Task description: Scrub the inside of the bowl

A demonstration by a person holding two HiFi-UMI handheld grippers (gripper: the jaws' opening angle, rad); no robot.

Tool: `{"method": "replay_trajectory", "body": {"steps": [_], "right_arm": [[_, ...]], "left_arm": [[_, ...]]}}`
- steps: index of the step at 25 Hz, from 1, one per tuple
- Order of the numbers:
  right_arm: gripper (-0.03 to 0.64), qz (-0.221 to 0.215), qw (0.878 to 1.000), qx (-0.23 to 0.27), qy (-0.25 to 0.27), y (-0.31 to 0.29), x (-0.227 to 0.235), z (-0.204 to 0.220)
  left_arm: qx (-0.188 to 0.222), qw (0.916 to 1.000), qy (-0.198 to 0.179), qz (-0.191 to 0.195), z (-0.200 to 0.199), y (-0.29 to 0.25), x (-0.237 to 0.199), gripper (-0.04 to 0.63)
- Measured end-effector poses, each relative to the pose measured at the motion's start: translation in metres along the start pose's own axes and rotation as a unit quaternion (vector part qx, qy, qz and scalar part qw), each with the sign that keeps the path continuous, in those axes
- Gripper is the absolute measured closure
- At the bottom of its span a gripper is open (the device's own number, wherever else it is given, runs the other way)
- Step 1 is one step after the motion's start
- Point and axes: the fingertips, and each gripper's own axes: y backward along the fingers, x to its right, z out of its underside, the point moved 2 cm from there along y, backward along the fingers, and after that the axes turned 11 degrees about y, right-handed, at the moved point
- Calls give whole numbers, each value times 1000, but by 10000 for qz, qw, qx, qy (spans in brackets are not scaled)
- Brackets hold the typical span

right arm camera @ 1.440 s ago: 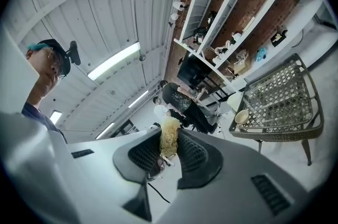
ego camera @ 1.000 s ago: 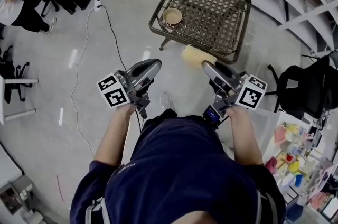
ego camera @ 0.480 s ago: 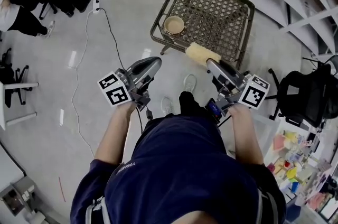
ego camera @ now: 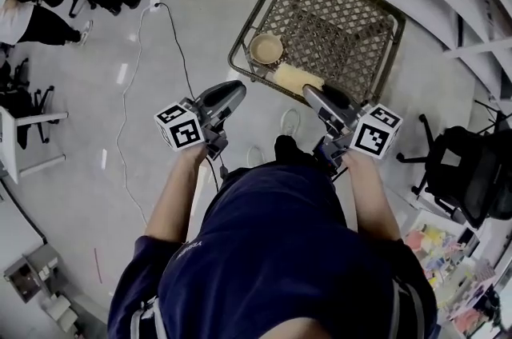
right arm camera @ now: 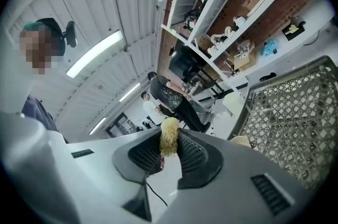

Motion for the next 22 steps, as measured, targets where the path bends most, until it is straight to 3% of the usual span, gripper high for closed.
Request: {"method": "replay_trajectory", "body": {"steps": [5,12,18,22], "right_arm": [[540,-99,9990,-434,17,-13,23,9],[540,-167,9968,-740,-234,-14,46,16],[540,132,9947,-935,-397,-13,61,21],[540,444,9923,-1012,-550,-12,67,27]], "left_arm": [[-177,9985,11,-519,-8,-17,-38,502],[-842,9838,-614,-1456,-17,-47,-103,482],[-1590,9547,-1285,-2161,-23,-77,-181,476],[-2301,9255,-1693,-2487,-13,-95,-238,475]]}}
